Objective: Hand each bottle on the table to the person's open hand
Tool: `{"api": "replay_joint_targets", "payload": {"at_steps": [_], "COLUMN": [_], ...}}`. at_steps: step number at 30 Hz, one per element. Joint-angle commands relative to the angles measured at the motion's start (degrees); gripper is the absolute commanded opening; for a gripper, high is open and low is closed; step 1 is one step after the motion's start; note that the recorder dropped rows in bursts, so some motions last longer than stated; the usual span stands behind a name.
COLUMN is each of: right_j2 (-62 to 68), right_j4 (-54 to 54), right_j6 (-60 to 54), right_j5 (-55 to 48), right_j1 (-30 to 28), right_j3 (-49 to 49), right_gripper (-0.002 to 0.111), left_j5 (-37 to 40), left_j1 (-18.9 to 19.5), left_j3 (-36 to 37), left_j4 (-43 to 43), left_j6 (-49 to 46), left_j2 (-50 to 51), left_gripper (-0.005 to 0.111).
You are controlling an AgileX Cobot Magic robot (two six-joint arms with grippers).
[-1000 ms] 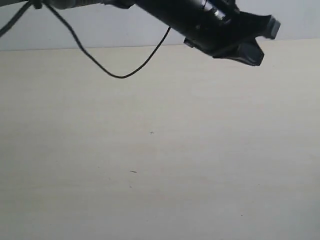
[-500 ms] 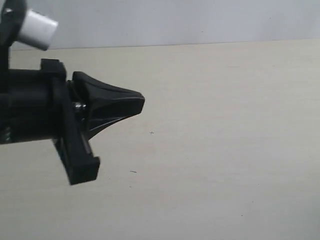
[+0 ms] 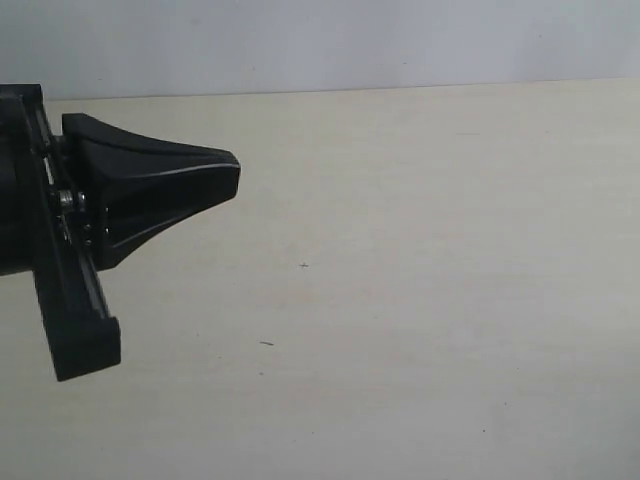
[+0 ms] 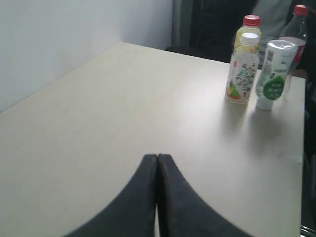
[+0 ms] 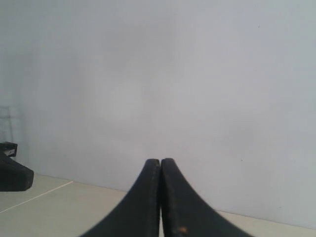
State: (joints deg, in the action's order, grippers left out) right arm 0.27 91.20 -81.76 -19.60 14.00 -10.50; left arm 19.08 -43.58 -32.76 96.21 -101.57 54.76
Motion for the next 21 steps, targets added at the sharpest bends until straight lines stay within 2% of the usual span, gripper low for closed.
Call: {"api": "replay_joint_targets", "payload": {"at_steps": [1,5,11,17,21], "right_j2": [-0.27,-0.27,-0.27,-0.27,-0.27], "right_j4": [-0.38,-0.38,-0.38,-0.38,-0.38], "right_j6": [-0.04,-0.04,-0.04,-0.04,-0.04], "right_j5": [-0.09,-0.09,0.71,0.44,0.44], "right_j1": [0.01,0.01,0.01,0.01,0.01], "right_j3": [0.22,0.22,0.22,0.22,0.22], "right_gripper": [0.000,0.000,0.000,0.000,0.000], "left_j5": [-3.20,-2.68,-2.68,-2.68,-3.10], "left_j1": [0.69,5.72,17.32,25.71,27.03], "left_j3": [0.39,0.49,1.42,4.70,6.41], "left_j4": [1.92,3.55,3.38,2.64,1.40], "left_j6": [0.09,7.62,23.38,23.87,23.87], "left_j2": [-0.44,-3.04,-9.56,-18.02,-22.14], "left_gripper": [0.001,0.001,0.001,0.001,0.001]}}
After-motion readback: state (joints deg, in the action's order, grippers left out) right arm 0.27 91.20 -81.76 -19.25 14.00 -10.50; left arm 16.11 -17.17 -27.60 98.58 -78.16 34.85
